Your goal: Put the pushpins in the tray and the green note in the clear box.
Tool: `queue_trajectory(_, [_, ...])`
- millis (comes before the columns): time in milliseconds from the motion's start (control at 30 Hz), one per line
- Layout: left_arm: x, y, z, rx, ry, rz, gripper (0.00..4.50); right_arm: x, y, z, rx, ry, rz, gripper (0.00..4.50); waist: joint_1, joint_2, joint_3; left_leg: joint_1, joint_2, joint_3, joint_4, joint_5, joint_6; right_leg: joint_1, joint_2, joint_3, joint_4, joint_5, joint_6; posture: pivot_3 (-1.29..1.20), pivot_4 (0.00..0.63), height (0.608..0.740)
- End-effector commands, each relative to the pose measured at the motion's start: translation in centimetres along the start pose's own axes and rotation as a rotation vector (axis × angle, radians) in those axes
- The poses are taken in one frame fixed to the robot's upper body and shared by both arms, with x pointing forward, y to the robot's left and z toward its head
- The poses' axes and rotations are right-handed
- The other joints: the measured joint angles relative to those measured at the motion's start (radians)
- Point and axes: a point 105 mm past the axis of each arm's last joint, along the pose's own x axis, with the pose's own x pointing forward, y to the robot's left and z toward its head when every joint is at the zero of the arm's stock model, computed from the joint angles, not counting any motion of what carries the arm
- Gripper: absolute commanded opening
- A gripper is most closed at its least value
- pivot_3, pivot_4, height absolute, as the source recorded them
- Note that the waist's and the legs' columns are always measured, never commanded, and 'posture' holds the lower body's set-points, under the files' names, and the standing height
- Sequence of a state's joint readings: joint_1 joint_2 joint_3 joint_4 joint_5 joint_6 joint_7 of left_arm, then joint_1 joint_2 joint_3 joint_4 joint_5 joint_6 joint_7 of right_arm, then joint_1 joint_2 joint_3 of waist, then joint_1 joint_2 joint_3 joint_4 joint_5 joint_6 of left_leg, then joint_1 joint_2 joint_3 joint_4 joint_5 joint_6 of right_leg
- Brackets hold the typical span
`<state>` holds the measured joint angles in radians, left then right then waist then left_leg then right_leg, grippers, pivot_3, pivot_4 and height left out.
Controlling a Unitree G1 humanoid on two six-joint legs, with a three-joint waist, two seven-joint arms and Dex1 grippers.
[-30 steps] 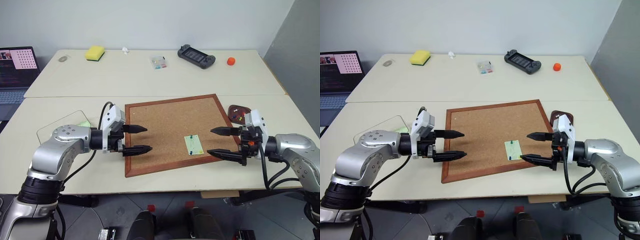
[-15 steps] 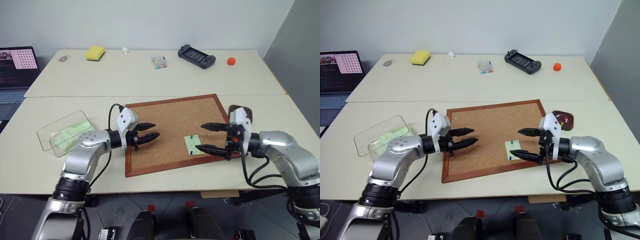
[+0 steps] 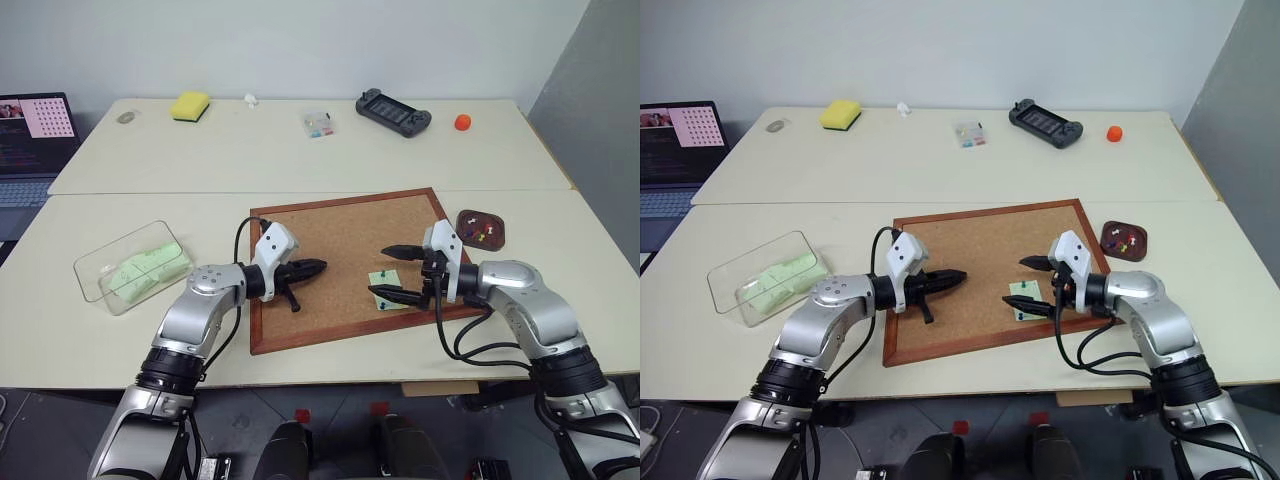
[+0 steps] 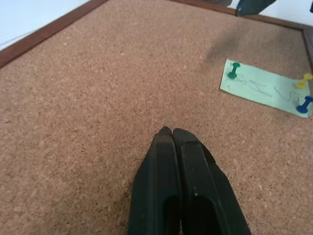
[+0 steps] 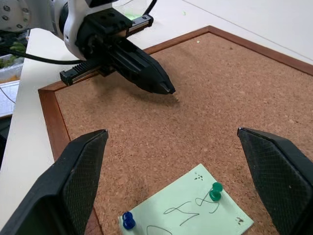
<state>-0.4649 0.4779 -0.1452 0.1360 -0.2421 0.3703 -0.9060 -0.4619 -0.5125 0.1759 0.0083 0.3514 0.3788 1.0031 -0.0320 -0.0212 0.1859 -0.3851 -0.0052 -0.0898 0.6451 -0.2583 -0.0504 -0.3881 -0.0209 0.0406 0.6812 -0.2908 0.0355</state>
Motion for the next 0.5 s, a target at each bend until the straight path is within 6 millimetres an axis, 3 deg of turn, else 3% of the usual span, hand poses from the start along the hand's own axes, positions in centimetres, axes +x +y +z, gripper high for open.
queue_trajectory(33, [0.4, -0.3, -1.5, 0.021, 0.074, -0.001, 0.06, 0.6, -0.4, 1.0, -0.059, -0.025, 0.008, 4.5, 0.0, 0.0, 0.0, 0.0, 0.0, 0.0, 0.0, 0.0, 0.0, 0.0, 0.0, 0.0, 0.0, 0.0, 0.0, 0.0, 0.15, 0.74])
queue_trajectory(200, [0.5, -0.2, -3.0, 0.006, 0.133, 0.001, 0.06, 1.4, -0.8, 0.5, -0.068, -0.015, 0.015, 4.5, 0.0, 0.001, -0.001, 0.002, 0.0, 0.0, 0.0, 0.0, 0.0, 0.001, 0.0, 0.0, 0.001, 0.0, 0.0, 0.0, 0.15, 0.74])
queue_trajectory(467, [0.4, -0.6, -2.6, -0.029, 0.126, -0.022, 0.06, 1.8, -1.6, -0.3, -0.074, 0.006, 0.013, 4.5, 0.0, 0.001, -0.001, 0.002, 0.0, 0.0, 0.0, 0.0, 0.0, 0.002, 0.0, 0.0, 0.001, 0.0, 0.0, 0.0, 0.15, 0.74])
queue_trajectory(500, [0.3, -0.7, -2.6, -0.028, 0.128, -0.025, 0.02, 1.8, -1.7, -0.4, -0.073, 0.009, 0.011, 4.32, 0.0, 0.001, -0.001, 0.002, 0.0, 0.0, 0.0, 0.0, 0.0, 0.002, 0.0, 0.0, 0.001, 0.0, 0.0, 0.0, 0.15, 0.74])
